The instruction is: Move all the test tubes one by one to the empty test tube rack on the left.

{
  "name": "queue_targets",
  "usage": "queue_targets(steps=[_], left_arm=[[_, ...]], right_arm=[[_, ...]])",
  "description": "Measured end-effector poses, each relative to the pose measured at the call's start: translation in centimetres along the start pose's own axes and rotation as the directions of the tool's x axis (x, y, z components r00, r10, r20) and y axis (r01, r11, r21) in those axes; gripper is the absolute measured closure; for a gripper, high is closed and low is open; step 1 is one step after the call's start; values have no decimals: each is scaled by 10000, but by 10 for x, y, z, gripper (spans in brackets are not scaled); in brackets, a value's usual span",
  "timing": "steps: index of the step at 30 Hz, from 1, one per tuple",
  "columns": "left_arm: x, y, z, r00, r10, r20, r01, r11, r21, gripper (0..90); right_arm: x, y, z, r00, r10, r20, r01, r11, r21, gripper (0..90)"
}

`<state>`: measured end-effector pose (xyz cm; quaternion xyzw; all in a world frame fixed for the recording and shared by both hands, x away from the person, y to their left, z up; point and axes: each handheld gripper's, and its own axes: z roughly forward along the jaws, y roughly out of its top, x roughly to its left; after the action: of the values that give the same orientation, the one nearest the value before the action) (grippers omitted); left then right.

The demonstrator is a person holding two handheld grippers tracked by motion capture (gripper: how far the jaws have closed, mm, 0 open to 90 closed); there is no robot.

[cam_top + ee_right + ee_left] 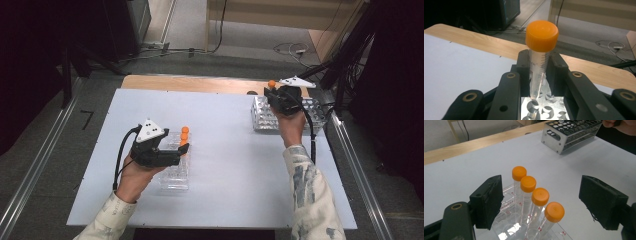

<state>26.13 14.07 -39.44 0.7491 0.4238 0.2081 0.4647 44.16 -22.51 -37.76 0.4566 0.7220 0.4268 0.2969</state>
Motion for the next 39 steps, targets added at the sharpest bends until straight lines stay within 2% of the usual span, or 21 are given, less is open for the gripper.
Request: queue_targets(steps=[4,11,17,24,32,39], left_arm=[[-1,1,-1,10000,49,-15,-49,10000,-7,197],[-4,1,0,10000,56,71,-56,10000,1,197],[-7,1,1,9997,113,221,-113,9999,3,197],[-12,1,0,9991,161,390,-158,9998,-80,198],[-20,2,0,9972,264,698,-253,9995,-171,209],[-32,0,5,9942,537,930,-521,9985,-195,222]], right_arm=[[9,-1,-10,9990,-135,-435,134,9999,-31,717],[31,-12,-26,9907,-496,-1266,521,9985,165,717],[54,-28,-39,9723,-985,-2118,1062,9940,251,717],[77,-44,-56,9501,-1452,-2761,1549,9878,136,717],[97,-65,-70,9275,-1533,-3409,1711,9850,225,717],[116,-79,-77,9025,-1754,-3934,1990,9798,196,717]])
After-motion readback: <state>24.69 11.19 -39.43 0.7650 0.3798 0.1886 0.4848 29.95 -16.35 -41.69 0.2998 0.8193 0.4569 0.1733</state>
